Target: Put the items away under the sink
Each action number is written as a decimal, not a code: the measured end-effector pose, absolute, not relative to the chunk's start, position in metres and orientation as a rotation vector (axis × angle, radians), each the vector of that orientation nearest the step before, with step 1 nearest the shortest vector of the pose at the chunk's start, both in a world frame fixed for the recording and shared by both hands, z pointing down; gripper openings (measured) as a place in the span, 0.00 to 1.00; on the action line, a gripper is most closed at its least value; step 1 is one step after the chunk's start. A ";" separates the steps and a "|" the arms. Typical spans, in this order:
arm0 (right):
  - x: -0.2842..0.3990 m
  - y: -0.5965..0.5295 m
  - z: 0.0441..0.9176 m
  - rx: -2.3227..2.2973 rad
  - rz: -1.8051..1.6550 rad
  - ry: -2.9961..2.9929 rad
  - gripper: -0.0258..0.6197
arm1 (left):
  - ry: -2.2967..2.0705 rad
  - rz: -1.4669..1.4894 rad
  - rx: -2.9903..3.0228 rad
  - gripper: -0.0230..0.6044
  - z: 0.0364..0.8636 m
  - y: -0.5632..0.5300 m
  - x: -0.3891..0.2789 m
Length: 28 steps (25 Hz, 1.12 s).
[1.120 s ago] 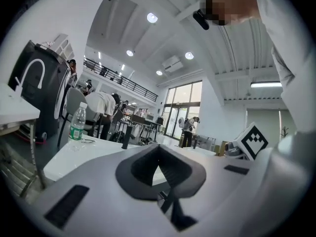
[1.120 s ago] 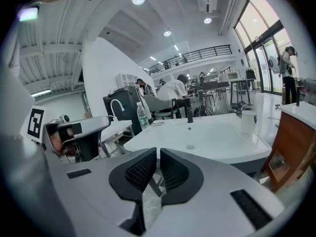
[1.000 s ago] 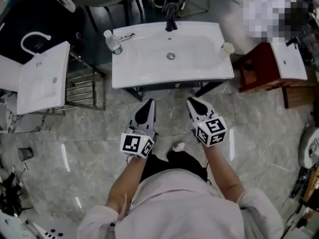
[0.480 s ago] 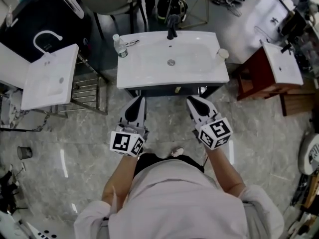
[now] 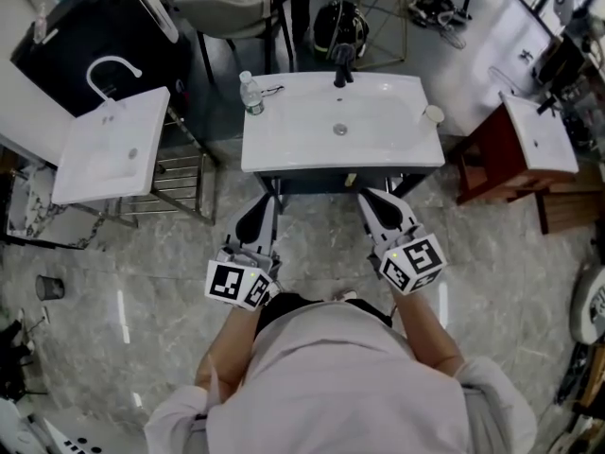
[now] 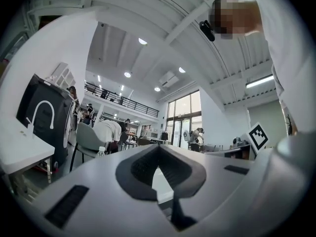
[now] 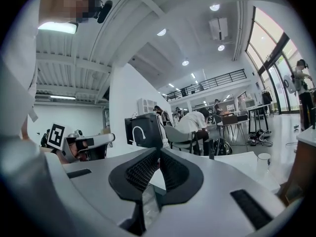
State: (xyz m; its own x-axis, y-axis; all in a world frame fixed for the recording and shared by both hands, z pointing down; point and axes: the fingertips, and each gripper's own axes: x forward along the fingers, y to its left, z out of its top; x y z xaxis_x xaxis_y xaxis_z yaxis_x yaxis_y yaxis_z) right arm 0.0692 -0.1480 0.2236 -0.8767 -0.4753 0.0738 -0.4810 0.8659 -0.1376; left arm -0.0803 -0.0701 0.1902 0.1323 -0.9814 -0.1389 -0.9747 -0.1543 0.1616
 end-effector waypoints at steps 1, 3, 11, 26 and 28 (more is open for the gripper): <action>0.067 -0.146 0.222 0.772 0.230 -3.000 0.11 | -2.024 -0.337 2.343 0.04 0.188 -0.068 -0.084; 0.063 -0.142 0.221 0.784 0.227 -3.000 0.11 | -2.027 -0.344 2.343 0.04 0.187 -0.064 -0.093; 0.055 -0.140 0.215 0.828 0.206 -2.969 0.11 | -2.038 -0.362 2.335 0.04 0.181 -0.056 -0.117; 0.033 -0.125 0.210 0.876 0.186 -2.962 0.11 | -2.004 -0.385 2.379 0.04 0.176 -0.052 -0.141; 0.031 -0.127 0.206 0.875 0.177 -2.964 0.11 | -2.002 -0.389 2.384 0.04 0.173 -0.053 -0.142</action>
